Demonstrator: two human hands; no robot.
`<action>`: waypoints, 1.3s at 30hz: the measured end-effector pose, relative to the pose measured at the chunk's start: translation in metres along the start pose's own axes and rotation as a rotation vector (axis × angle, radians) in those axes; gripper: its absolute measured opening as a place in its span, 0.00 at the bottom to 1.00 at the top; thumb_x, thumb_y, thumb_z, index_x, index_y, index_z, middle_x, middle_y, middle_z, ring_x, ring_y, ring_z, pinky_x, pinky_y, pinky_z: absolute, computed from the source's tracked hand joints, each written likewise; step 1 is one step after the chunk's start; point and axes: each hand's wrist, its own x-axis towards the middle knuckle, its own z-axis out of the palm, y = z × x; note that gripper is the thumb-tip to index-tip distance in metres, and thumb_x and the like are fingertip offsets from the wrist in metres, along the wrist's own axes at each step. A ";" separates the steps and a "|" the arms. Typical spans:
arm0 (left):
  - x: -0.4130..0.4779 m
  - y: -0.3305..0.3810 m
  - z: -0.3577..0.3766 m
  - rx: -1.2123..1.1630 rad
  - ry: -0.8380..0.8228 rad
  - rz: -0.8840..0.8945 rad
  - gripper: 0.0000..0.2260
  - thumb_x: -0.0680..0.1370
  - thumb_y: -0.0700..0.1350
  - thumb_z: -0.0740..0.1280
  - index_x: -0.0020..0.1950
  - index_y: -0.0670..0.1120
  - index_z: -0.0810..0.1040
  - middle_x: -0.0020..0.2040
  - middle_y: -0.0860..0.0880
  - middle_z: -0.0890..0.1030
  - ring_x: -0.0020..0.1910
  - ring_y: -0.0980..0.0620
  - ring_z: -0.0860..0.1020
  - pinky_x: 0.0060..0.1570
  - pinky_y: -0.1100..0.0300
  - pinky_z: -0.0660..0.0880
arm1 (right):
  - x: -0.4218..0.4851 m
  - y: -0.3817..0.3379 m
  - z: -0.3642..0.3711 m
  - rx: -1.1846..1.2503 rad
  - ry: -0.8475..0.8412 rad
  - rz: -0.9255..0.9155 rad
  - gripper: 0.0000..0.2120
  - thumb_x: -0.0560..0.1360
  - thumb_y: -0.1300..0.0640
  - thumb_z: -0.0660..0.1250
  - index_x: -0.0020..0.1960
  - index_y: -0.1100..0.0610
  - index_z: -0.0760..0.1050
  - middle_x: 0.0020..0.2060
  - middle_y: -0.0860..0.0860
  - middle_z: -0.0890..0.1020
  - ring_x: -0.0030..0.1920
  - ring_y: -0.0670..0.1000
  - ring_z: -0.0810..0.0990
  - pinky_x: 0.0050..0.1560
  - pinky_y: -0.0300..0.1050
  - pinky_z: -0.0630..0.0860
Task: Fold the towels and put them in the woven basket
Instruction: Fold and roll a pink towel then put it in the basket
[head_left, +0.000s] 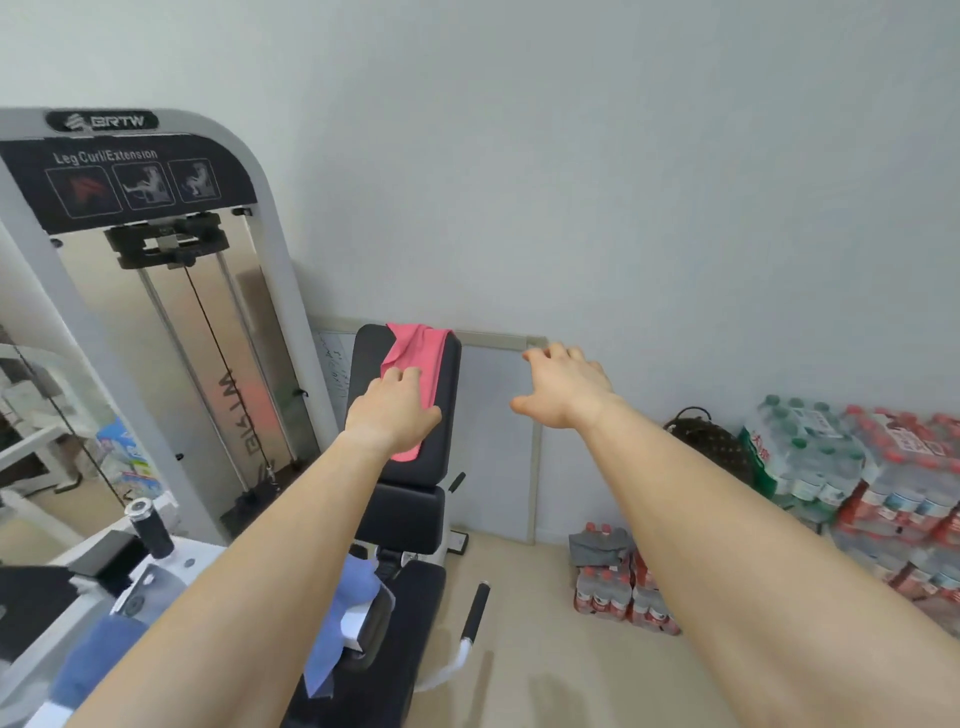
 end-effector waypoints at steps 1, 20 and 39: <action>0.018 -0.002 0.007 -0.005 -0.012 -0.011 0.29 0.76 0.53 0.62 0.75 0.47 0.62 0.69 0.44 0.69 0.65 0.41 0.71 0.59 0.43 0.74 | 0.019 0.003 0.006 0.004 -0.002 -0.005 0.33 0.73 0.41 0.64 0.74 0.53 0.63 0.70 0.55 0.67 0.70 0.57 0.63 0.63 0.56 0.69; 0.322 -0.061 0.132 -0.196 -0.098 -0.402 0.33 0.74 0.57 0.65 0.75 0.46 0.62 0.63 0.45 0.74 0.55 0.45 0.76 0.54 0.47 0.76 | 0.384 0.034 0.138 0.093 -0.244 -0.282 0.31 0.75 0.43 0.64 0.75 0.53 0.63 0.70 0.55 0.68 0.70 0.59 0.66 0.66 0.58 0.69; 0.481 -0.149 0.200 -0.668 0.259 -0.401 0.04 0.79 0.45 0.65 0.52 0.50 0.77 0.40 0.55 0.79 0.39 0.54 0.75 0.39 0.61 0.67 | 0.565 -0.073 0.209 0.217 -0.253 -0.487 0.29 0.75 0.56 0.60 0.76 0.46 0.62 0.70 0.53 0.67 0.70 0.59 0.65 0.69 0.56 0.67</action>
